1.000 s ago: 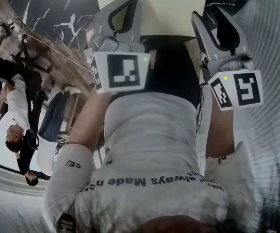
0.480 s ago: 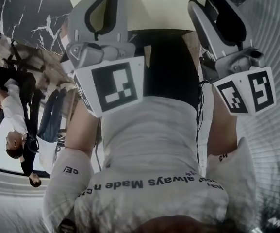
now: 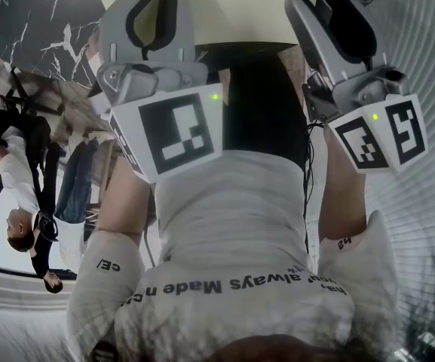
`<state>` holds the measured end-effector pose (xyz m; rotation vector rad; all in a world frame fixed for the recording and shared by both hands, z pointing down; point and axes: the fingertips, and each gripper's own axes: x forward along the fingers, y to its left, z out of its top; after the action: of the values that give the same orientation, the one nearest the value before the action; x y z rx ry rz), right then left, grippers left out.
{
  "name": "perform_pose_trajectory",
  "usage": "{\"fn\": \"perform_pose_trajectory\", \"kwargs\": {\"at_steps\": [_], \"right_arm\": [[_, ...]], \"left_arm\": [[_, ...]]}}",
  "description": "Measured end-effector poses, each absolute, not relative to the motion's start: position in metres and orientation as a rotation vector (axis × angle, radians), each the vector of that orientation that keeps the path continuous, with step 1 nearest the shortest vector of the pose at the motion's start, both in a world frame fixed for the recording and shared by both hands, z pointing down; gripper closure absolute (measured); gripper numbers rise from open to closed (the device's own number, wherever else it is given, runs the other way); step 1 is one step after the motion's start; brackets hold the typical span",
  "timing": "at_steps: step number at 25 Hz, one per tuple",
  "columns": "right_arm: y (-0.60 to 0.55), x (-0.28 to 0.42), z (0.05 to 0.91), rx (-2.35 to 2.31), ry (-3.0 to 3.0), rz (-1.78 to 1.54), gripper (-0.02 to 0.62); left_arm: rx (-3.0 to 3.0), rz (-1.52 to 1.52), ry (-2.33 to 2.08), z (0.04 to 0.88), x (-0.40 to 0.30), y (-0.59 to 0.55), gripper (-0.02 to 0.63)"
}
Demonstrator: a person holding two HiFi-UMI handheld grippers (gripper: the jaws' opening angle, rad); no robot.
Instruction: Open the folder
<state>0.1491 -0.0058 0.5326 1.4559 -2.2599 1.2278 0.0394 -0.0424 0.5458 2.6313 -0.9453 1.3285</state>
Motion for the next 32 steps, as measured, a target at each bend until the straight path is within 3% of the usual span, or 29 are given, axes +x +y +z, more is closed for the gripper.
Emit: {"fn": "perform_pose_trajectory", "kwargs": {"at_steps": [9, 20, 32], "right_arm": [[-0.006, 0.151, 0.530, 1.496, -2.254, 1.339, 0.397], [-0.014, 0.154, 0.512, 1.515, -2.316, 1.435, 0.477], [-0.018, 0.148, 0.492, 1.492, -2.368, 1.422, 0.492]], "left_arm": [[2.617, 1.289, -0.948, 0.547, 0.039, -0.042, 0.607], [2.594, 1.330, -0.909, 0.552, 0.040, -0.042, 0.607], [2.575, 1.332, -0.893, 0.554, 0.039, -0.044, 0.607]]}}
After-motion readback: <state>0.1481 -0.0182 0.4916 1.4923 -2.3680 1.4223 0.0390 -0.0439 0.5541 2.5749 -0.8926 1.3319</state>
